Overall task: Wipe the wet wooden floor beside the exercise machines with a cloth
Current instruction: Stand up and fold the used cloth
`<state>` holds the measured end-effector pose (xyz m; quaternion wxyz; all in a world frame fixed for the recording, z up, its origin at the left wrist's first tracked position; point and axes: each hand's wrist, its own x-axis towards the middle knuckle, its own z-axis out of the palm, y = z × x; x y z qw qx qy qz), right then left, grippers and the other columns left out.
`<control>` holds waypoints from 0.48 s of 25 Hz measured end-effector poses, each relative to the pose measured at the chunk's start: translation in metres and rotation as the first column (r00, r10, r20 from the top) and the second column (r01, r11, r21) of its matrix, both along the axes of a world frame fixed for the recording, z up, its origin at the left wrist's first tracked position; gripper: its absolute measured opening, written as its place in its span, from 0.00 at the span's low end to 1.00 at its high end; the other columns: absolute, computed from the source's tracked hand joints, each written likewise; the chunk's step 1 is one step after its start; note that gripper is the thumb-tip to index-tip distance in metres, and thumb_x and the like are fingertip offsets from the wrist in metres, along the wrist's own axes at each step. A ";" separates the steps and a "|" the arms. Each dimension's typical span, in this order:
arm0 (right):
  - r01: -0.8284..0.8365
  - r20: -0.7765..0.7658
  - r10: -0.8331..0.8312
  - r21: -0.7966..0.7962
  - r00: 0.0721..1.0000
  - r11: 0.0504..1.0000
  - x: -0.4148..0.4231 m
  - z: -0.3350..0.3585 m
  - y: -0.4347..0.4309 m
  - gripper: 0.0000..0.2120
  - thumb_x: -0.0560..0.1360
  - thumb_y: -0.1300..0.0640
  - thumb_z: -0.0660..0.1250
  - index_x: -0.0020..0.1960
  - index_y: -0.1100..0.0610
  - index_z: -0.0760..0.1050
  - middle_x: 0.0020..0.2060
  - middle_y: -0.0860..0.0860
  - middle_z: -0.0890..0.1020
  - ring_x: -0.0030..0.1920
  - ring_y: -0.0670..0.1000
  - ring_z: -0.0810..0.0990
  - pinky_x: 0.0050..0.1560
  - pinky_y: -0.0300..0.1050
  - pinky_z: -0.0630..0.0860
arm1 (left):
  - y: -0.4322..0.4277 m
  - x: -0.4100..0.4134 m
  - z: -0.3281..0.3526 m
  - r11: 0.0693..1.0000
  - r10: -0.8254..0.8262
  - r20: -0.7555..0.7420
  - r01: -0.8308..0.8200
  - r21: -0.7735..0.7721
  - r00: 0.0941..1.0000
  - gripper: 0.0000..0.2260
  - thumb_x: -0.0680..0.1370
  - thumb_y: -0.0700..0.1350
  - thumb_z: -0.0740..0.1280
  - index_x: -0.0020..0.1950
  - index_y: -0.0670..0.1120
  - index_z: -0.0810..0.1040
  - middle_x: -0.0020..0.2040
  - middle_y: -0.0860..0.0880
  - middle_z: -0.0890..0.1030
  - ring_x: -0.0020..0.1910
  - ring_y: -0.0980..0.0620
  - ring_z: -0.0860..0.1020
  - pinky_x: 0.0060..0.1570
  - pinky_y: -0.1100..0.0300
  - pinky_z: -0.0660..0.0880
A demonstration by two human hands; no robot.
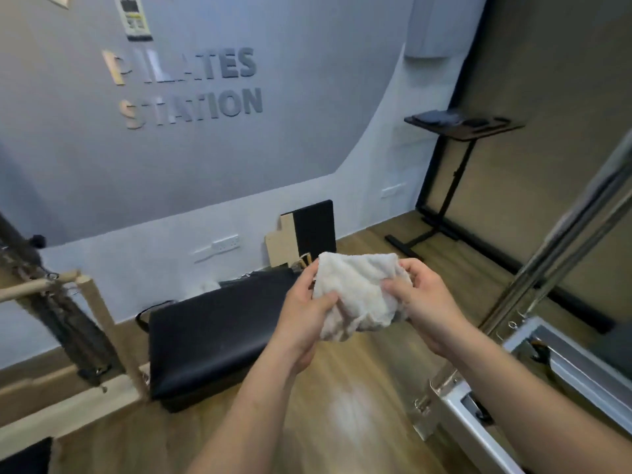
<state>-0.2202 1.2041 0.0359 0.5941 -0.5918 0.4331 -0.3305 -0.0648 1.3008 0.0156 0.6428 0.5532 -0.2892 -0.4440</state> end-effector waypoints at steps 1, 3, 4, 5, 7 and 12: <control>0.048 -0.008 -0.049 -0.025 0.999 0.999 0.007 0.000 -0.034 0.06 0.76 0.63 0.70 0.52 0.59 0.77 0.42 0.54 0.83 0.35 0.49 0.81 0.27 0.41 0.74 | -0.040 0.012 0.001 0.998 -0.055 -0.016 0.055 -0.012 0.998 0.25 0.77 0.32 0.64 0.64 0.59 0.77 0.57 0.53 0.83 0.58 0.50 0.81 0.58 0.43 0.78; 0.110 -0.045 -0.113 -0.064 0.993 0.992 0.023 -0.007 -0.102 0.09 0.74 0.60 0.74 0.51 0.61 0.78 0.41 0.55 0.83 0.34 0.50 0.81 0.27 0.41 0.74 | -0.113 0.031 -0.004 0.990 -0.140 0.002 0.140 -0.022 0.990 0.26 0.76 0.31 0.63 0.64 0.61 0.77 0.59 0.52 0.83 0.59 0.48 0.81 0.58 0.44 0.79; 0.129 -0.062 -0.133 -0.071 0.989 0.989 0.031 -0.013 -0.131 0.08 0.74 0.60 0.73 0.50 0.62 0.77 0.41 0.57 0.83 0.34 0.51 0.81 0.28 0.42 0.74 | -0.142 0.041 -0.008 0.989 -0.149 0.021 0.149 -0.015 0.989 0.27 0.75 0.31 0.64 0.64 0.60 0.77 0.60 0.50 0.82 0.59 0.48 0.81 0.57 0.45 0.79; 0.133 -0.070 -0.139 -0.085 0.988 0.987 0.040 -0.017 -0.159 0.07 0.75 0.60 0.72 0.49 0.62 0.76 0.41 0.59 0.83 0.35 0.53 0.81 0.29 0.44 0.76 | -0.170 0.050 -0.009 0.989 -0.146 0.032 0.147 -0.014 0.989 0.28 0.75 0.31 0.65 0.64 0.60 0.76 0.60 0.48 0.82 0.58 0.48 0.81 0.55 0.46 0.80; 0.129 -0.093 -0.143 -0.149 0.985 0.980 0.064 -0.018 -0.227 0.04 0.77 0.60 0.69 0.47 0.59 0.75 0.43 0.58 0.83 0.38 0.56 0.82 0.31 0.48 0.78 | -0.235 0.073 -0.011 0.994 -0.111 0.039 0.111 0.006 0.993 0.28 0.74 0.30 0.67 0.64 0.61 0.75 0.60 0.47 0.81 0.56 0.47 0.82 0.49 0.48 0.82; 0.121 -0.211 -0.193 -0.310 0.958 0.943 0.120 0.002 -0.388 0.05 0.79 0.56 0.67 0.46 0.54 0.72 0.39 0.48 0.79 0.38 0.45 0.77 0.37 0.37 0.72 | -0.390 0.128 0.001 0.988 -0.157 0.072 0.156 0.016 0.985 0.31 0.75 0.30 0.65 0.66 0.64 0.72 0.61 0.51 0.81 0.59 0.48 0.81 0.53 0.43 0.81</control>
